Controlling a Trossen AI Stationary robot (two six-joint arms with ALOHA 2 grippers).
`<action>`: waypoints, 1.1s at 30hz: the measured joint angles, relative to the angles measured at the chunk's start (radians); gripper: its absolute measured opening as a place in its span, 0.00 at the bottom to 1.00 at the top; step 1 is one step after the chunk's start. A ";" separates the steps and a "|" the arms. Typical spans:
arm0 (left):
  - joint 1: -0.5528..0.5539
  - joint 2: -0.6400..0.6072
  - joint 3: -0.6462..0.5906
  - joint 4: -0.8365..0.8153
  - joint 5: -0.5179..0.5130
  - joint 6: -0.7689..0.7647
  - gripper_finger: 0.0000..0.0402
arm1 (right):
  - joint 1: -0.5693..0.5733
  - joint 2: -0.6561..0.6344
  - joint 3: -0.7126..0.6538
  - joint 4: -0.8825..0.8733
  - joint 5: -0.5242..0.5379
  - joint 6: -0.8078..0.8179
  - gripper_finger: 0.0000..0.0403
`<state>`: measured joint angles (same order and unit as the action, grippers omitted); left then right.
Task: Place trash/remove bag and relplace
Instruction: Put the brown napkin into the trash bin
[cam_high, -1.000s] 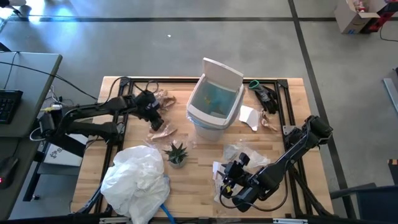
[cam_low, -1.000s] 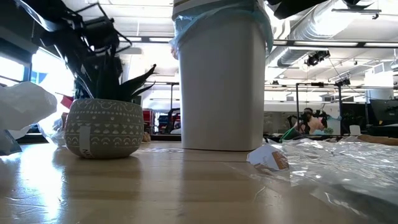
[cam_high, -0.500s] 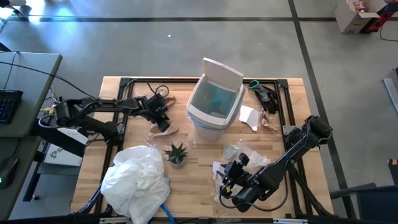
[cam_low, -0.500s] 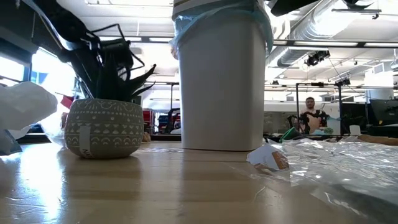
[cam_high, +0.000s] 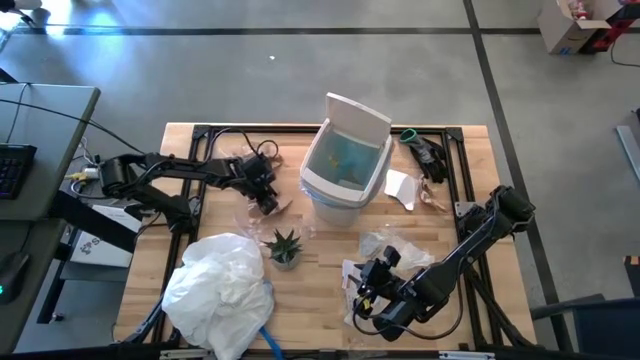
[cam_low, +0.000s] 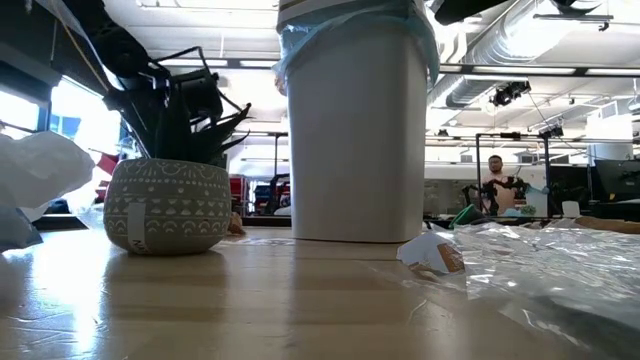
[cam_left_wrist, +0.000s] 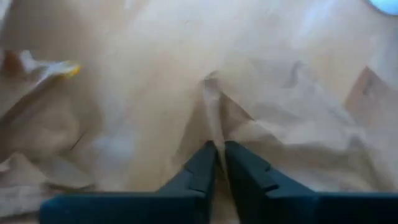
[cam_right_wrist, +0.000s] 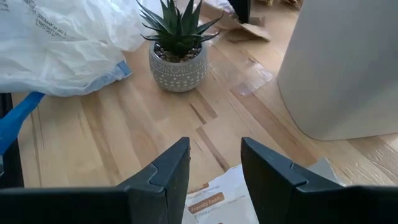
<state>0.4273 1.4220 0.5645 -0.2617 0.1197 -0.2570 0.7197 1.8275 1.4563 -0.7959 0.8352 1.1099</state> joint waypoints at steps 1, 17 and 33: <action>-0.003 0.000 0.005 0.003 0.003 0.001 0.02 | 0.000 0.000 0.000 0.000 0.000 0.000 0.32; -0.066 -0.205 0.080 -0.063 0.006 0.006 0.00 | 0.000 0.000 0.000 0.005 0.000 0.000 0.32; -0.174 -0.605 0.247 -0.057 -0.045 -0.021 0.00 | 0.000 0.000 0.000 0.018 0.003 -0.016 0.32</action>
<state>0.2528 0.8168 0.8114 -0.3188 0.0745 -0.2779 0.7196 1.8275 1.4563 -0.7775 0.8382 1.0941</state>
